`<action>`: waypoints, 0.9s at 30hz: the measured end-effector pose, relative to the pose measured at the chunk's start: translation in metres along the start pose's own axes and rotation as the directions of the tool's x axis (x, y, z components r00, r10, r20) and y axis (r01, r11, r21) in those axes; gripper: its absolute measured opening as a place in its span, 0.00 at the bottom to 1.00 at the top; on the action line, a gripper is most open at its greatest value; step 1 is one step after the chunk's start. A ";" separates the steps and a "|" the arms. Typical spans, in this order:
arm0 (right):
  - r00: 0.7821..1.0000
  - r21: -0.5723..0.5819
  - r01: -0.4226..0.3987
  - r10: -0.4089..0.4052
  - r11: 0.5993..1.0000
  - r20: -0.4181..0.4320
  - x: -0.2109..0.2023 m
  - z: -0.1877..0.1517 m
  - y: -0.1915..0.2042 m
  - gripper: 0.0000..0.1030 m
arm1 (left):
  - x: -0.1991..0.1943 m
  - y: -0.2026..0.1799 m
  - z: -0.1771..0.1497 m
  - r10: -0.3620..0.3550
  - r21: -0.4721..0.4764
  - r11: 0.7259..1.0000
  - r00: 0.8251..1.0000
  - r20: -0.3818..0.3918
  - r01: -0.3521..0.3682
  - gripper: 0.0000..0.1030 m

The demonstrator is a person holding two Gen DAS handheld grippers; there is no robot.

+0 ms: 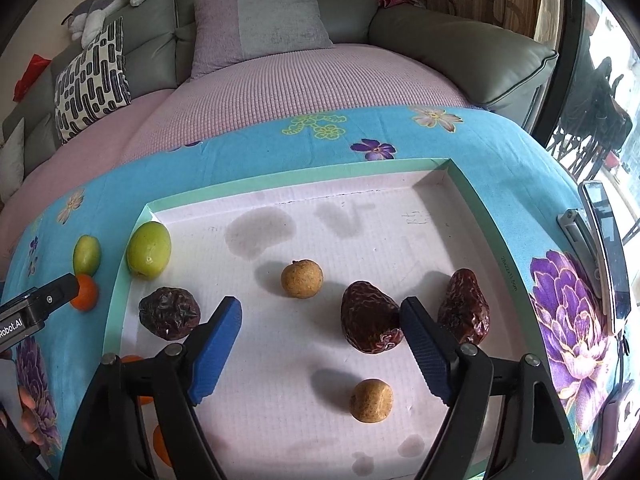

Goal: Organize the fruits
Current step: 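Move both tools back toward the remaining mango and mandarin beside the tray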

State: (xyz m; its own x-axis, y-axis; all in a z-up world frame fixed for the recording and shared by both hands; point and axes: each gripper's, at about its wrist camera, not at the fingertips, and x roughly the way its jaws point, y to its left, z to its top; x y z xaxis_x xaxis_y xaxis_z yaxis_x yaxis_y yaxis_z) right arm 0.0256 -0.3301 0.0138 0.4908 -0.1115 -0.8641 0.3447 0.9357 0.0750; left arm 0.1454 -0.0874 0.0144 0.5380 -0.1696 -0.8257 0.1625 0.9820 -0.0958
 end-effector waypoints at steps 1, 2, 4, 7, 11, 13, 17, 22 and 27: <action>1.000 0.004 -0.004 0.004 1.000 0.004 0.000 0.000 0.000 0.94 | -0.001 0.001 0.000 0.004 0.005 1.000 1.000 0.008 -0.004 1.00; 1.000 0.007 -0.008 0.008 1.000 0.010 -0.001 0.000 0.000 0.95 | -0.001 0.002 0.001 0.007 0.008 1.000 1.000 0.017 -0.007 1.00; 1.000 0.016 -0.010 0.010 1.000 0.024 -0.003 0.000 0.001 0.95 | -0.002 0.005 0.002 0.016 0.006 1.000 0.999 0.038 -0.017 1.00; 0.999 0.021 -0.010 0.009 1.000 0.039 -0.004 0.000 0.003 0.95 | -0.003 0.012 0.001 0.017 0.000 1.000 0.998 0.061 -0.017 1.00; 0.998 0.020 -0.022 0.020 1.000 0.067 -0.006 0.000 0.008 0.95 | -0.001 0.021 0.000 0.021 -0.014 1.000 0.998 0.066 -0.020 1.00; 0.997 0.011 -0.032 0.031 0.999 0.077 -0.007 0.000 0.012 0.95 | -0.002 0.026 -0.001 0.022 -0.030 0.999 0.997 0.080 -0.020 1.00; 0.996 -0.038 -0.042 0.045 0.998 0.083 -0.007 0.000 0.026 0.95 | -0.005 0.039 -0.002 0.027 -0.059 0.998 0.995 0.091 -0.022 1.00; 0.995 -0.082 -0.067 0.073 0.994 0.073 -0.004 0.000 0.047 0.95 | -0.005 0.057 -0.001 -0.007 -0.081 0.997 0.997 0.078 0.014 1.00; 0.993 -0.147 -0.078 0.089 0.986 0.071 -0.007 0.004 0.076 0.95 | -0.010 0.072 0.006 0.045 -0.073 0.997 0.996 0.077 -0.039 1.00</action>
State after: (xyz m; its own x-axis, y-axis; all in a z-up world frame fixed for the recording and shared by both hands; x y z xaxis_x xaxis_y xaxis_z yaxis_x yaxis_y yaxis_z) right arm 0.0520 -0.2597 0.0273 0.5753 -0.0510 -0.8164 0.1840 0.9805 0.0684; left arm 0.1569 -0.0154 0.0191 0.6070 -0.1314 -0.7837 0.0809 0.9913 -0.1036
